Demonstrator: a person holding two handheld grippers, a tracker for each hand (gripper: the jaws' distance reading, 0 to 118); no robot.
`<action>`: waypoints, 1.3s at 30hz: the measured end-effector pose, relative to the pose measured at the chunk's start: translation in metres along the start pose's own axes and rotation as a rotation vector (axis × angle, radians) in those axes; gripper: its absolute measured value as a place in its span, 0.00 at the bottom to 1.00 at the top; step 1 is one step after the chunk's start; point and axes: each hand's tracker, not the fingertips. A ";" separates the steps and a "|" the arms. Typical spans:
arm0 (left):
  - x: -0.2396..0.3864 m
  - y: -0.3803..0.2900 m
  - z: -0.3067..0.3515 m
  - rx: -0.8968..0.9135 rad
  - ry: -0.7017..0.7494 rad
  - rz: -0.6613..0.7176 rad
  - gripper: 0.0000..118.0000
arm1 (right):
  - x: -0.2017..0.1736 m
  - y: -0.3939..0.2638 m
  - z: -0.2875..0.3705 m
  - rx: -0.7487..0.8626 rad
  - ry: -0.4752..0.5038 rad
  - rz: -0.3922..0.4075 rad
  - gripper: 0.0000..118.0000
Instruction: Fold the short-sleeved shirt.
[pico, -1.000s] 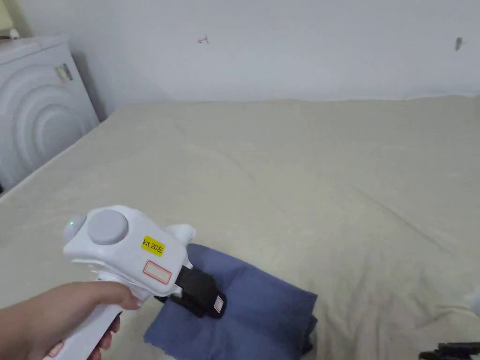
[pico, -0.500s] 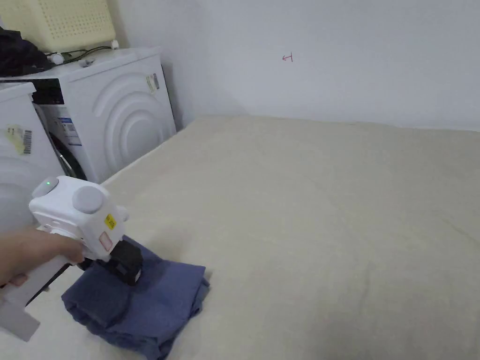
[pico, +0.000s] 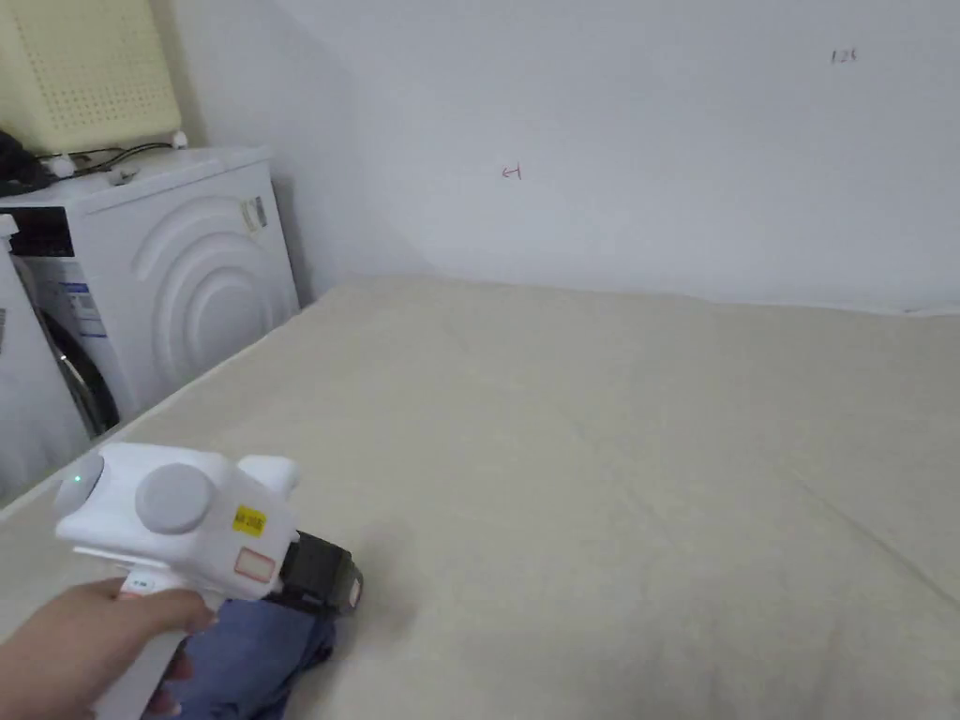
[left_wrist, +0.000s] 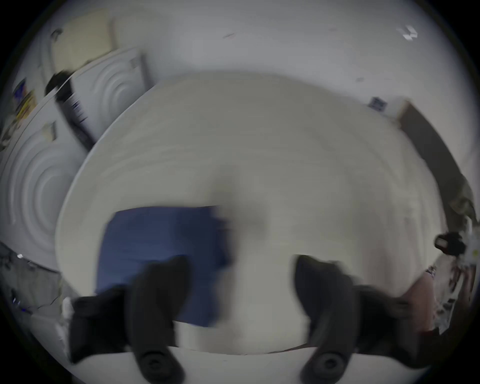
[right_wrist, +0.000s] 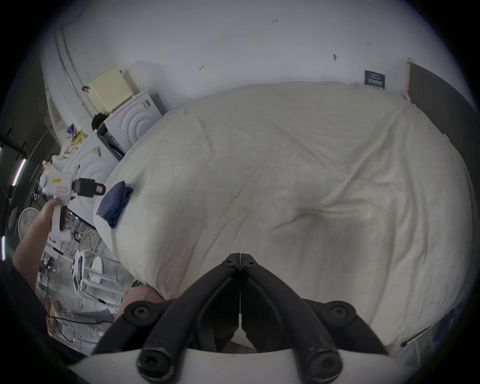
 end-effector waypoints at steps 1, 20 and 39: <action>0.027 -0.007 0.002 0.036 -0.055 -0.003 0.08 | 0.003 0.001 0.008 0.017 -0.009 -0.002 0.00; 0.290 -0.095 0.129 1.111 -0.053 -0.117 0.04 | -0.012 -0.054 0.177 1.054 -0.215 0.182 0.00; 0.320 -0.122 0.098 1.157 0.101 -0.150 0.04 | 0.008 -0.087 0.121 1.051 -0.427 0.170 0.00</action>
